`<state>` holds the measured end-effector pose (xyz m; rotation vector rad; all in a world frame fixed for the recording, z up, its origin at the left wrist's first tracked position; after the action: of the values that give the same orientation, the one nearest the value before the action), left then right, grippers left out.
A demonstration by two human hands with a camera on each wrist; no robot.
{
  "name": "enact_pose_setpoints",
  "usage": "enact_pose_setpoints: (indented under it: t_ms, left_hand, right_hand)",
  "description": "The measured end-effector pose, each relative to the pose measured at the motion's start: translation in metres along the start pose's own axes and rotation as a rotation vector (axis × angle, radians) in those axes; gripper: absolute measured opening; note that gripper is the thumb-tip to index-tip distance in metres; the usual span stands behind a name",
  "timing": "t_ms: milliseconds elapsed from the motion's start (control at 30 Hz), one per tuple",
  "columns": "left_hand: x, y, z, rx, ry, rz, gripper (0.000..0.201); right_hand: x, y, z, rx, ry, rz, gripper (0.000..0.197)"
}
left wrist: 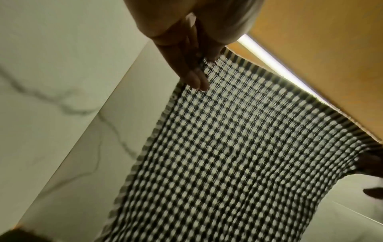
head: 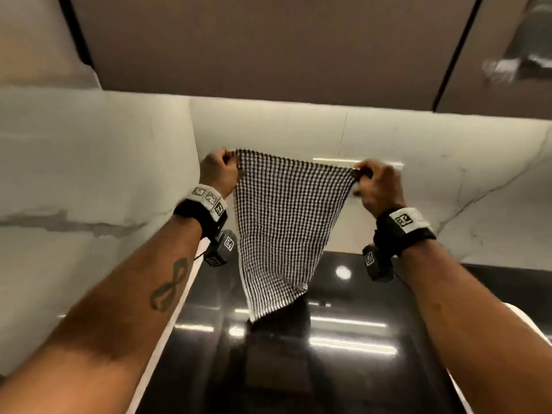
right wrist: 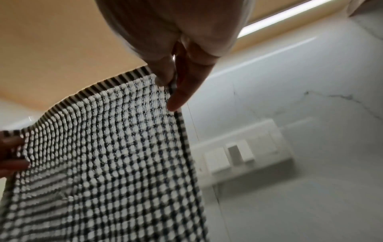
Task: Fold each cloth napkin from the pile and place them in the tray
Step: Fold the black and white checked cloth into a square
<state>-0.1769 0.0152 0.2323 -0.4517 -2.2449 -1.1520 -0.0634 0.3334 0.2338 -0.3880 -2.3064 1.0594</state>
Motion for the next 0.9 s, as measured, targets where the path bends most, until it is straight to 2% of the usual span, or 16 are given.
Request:
enact_pose_setpoints:
  t_ms: [100, 167, 233, 333, 467, 567, 667, 767, 900]
  left_hand:
    - [-0.004, 0.033, -0.030, -0.027, 0.052, 0.101, 0.017]
    - [-0.029, 0.044, -0.044, -0.073, 0.065, 0.167, 0.021]
    - [-0.076, 0.047, -0.053, -0.073, 0.082, 0.209, 0.021]
    - [-0.156, 0.040, -0.059, -0.027, 0.081, 0.233, 0.014]
    - [-0.268, 0.017, -0.054, 0.054, -0.035, 0.131, 0.007]
    - [-0.345, -0.002, -0.047, 0.099, -0.198, 0.017, 0.011]
    - [-0.409, -0.021, -0.044, 0.088, -0.387, -0.159, 0.018]
    - [-0.454, -0.027, -0.047, 0.086, -0.539, -0.245, 0.016]
    - [-0.484, -0.018, -0.062, 0.026, -0.545, -0.271, 0.010]
  right_hand:
    - [-0.002, -0.029, -0.040, 0.121, 0.049, -0.072, 0.019]
    - [-0.017, -0.032, -0.060, 0.111, 0.065, -0.142, 0.014]
    - [-0.046, -0.020, -0.073, 0.116, -0.014, -0.185, 0.015]
    - [-0.098, 0.021, -0.074, 0.096, -0.148, -0.151, 0.020]
    - [-0.189, 0.092, -0.061, 0.065, -0.307, -0.100, 0.025]
    - [-0.257, 0.151, -0.043, 0.003, -0.424, -0.025, 0.029]
    - [-0.315, 0.194, -0.034, -0.051, -0.541, 0.076, 0.036]
    - [-0.356, 0.213, -0.040, -0.073, -0.660, 0.147, 0.038]
    - [-0.377, 0.215, -0.060, -0.006, -0.762, 0.218, 0.024]
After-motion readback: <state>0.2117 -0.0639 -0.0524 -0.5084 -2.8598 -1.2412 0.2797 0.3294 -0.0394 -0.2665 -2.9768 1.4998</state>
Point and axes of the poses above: each hand's wrist, its own x-axis towards the middle knuckle, its own z-axis out of the palm, y = z × x, the point moved 2 cm from there along x, towards the middle knuckle, and after that the axes turned 13 degrees about z, right-handed, at the moved point
